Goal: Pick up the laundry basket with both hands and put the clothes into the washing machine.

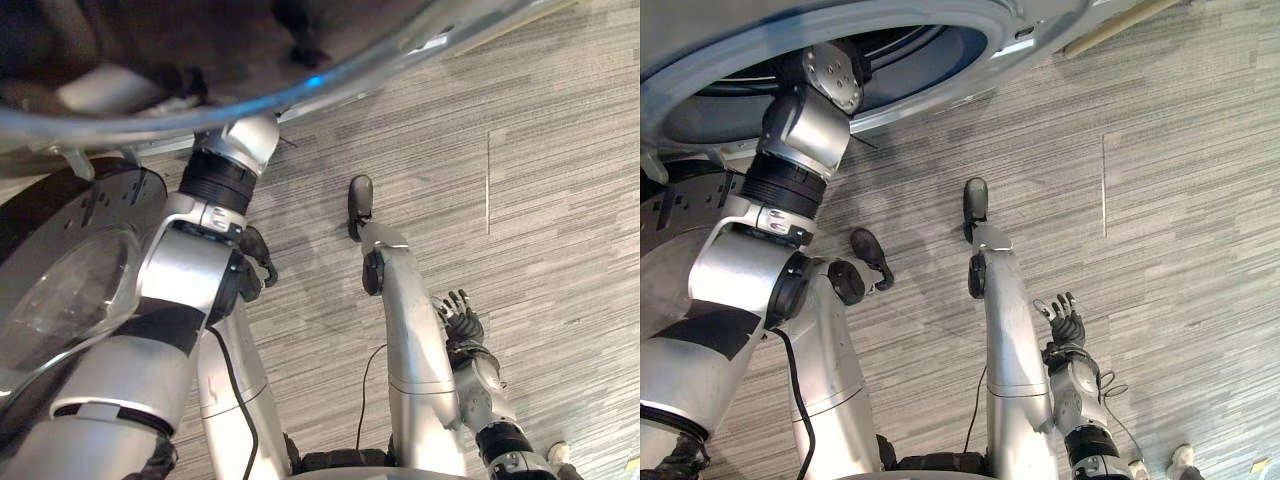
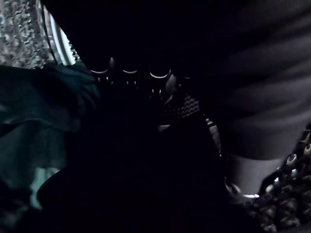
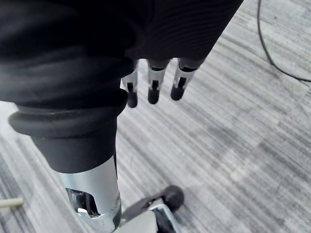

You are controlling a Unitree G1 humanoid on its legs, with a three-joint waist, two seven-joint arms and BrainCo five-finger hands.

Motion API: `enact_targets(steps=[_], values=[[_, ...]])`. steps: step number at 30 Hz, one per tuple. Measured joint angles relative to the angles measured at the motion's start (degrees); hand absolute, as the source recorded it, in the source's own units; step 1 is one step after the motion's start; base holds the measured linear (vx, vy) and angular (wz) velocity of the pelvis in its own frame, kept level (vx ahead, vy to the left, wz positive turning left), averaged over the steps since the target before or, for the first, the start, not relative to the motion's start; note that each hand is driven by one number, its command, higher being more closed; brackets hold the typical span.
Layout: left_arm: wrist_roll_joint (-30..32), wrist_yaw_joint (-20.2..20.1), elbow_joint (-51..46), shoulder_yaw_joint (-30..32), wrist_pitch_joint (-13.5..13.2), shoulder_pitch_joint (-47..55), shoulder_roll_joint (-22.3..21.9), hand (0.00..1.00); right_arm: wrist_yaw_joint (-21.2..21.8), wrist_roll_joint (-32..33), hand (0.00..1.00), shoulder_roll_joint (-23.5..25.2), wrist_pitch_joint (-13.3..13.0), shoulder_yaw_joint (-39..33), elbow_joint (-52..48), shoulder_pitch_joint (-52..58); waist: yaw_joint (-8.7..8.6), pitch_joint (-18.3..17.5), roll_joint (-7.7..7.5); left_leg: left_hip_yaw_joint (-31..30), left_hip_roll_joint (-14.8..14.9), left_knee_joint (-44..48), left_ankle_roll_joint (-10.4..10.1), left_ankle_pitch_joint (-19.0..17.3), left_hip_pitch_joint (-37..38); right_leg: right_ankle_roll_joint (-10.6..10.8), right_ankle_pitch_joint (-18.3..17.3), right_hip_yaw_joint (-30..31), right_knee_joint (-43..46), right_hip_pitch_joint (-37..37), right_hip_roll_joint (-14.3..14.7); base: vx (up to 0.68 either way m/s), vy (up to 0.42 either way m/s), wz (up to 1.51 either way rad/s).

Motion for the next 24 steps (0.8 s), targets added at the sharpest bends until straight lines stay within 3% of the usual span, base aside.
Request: enact_targets(steps=[5,8,10,16,19,21,24], values=[[-6.3,-0.5,-0.5,11.5,-1.2,9.2,-6.2,0.0,0.0,-0.6,0.0,-0.1,1.2,-0.1,0.0,0.0,0.36,0.0,-0.02,-0.5,-1.0,-1.9,-0.7,0.4,3.1,-0.2,-1.4,-0.8,0.1,3.0,-0.6,-0.01,-0.013,0.18],[-13.0,1.7,-1.6,12.7,-2.1,11.2,-7.9,0.0,-0.2,-2.3,0.0,0.2,1.5,-0.2,0.0,0.0,0.35,0.0,-0.04,-0.5,-1.7,-4.2,-1.3,0.9,6.5,-0.8,-1.8,-0.9,-0.8,5.8,-1.0,0.0,-0.021,0.16],[-12.9,3.2,-4.2,12.0,-2.3,14.9,-8.2,0.0,-0.7,-2.6,0.0,0.4,1.3,-0.4,0.0,0.0,0.32,-0.1,-0.07,-0.5,-1.7,-5.3,-1.4,1.2,8.5,-1.1,-2.0,-0.9,-1.5,7.6,-1.2,0.02,-0.021,0.09],[-12.6,6.9,-17.9,9.8,-5.9,41.5,-11.3,0.0,-3.0,-5.2,0.0,1.8,1.0,-3.8,0.1,0.6,0.93,-0.1,0.06,-0.2,-4.1,-14.0,-3.1,3.3,21.6,-2.6,-4.8,-1.9,-3.8,18.6,-2.6,0.05,-0.071,0.31],[-12.7,7.9,-18.9,8.0,-10.1,55.6,-12.7,0.0,-4.0,-7.4,0.0,2.4,0.9,-4.2,0.3,2.3,3.38,-0.8,0.82,-0.7,-5.5,-20.2,-4.8,4.6,31.2,-3.7,-6.6,-3.7,-6.0,27.4,-4.1,0.09,-0.129,0.46],[-13.2,7.9,-18.9,7.1,-11.5,62.9,-13.1,0.0,-4.0,-8.8,0.0,2.3,0.8,-4.5,2.4,3.5,4.28,-3.6,1.69,-1.0,-6.7,-24.4,-5.1,6.0,35.6,-4.1,-7.8,-4.9,-7.1,31.3,-5.1,0.13,-0.153,0.57],[-17.4,4.1,-18.7,7.1,-13.1,70.0,-13.0,0.0,-3.9,-9.6,0.0,2.5,1.3,-4.6,4.6,5.2,5.38,-6.7,3.27,-1.7,-8.0,-30.4,-5.6,7.6,44.2,-4.0,-8.6,-6.2,-10.2,39.4,-6.3,0.13,-0.078,0.34]])
